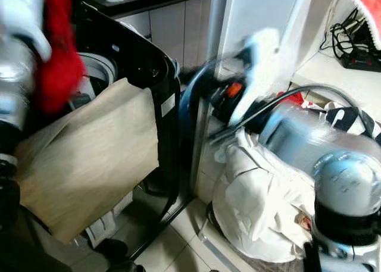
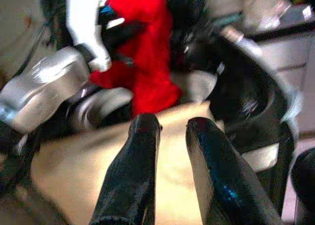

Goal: Clothes washing

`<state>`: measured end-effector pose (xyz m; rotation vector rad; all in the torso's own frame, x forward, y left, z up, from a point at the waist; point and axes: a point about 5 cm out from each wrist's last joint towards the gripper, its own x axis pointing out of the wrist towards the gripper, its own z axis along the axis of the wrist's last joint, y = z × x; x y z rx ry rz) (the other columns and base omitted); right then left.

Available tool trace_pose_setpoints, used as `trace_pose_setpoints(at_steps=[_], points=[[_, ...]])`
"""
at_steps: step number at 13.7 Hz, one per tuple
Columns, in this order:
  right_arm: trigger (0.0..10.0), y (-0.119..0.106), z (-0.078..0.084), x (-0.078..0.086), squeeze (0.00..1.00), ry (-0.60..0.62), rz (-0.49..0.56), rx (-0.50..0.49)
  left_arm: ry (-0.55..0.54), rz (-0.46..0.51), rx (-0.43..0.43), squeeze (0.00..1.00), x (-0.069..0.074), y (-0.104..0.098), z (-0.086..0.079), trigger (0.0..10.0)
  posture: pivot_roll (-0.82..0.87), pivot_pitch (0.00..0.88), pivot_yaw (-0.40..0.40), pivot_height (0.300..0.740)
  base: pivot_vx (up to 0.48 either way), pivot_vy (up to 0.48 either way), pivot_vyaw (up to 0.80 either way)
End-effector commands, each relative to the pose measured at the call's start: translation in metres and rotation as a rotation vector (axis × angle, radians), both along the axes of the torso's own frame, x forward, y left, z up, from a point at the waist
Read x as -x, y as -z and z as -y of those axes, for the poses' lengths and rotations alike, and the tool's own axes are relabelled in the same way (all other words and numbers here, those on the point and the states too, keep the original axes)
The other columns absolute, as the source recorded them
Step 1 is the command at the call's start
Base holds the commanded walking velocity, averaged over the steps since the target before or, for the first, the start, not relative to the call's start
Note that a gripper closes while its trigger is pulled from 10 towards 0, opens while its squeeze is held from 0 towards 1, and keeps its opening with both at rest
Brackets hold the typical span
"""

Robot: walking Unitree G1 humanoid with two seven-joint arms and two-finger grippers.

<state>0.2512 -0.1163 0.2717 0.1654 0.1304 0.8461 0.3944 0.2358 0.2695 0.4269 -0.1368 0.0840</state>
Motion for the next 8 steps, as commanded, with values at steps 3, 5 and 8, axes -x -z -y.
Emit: trace_pose_setpoints(at_steps=[3, 5, 8], points=[[10.0, 0.013, -0.012, 0.008, 0.0, -0.058, 0.012, 0.126, -0.109, -0.098, 0.015, 1.0, -0.002, 0.023, -0.018, 10.0, -0.11, 0.0, 0.013, 0.74, 0.0, 0.0, 0.0], [10.0, 0.011, -0.013, 0.009, 0.0, -0.075, 0.034, 0.12, -0.157, -0.108, 0.018, 1.0, -0.002, 0.02, -0.027, 10.0, -0.1, 0.0, 0.009, 0.74, 0.0, 0.0, 0.0], [10.0, 0.013, -0.007, 0.004, 0.0, -0.038, 0.049, 0.137, -0.169, -0.126, 0.016, 1.0, -0.003, 0.02, -0.032, 10.0, -0.1, 0.0, 0.009, 0.74, 0.0, 0.0, 0.0]])
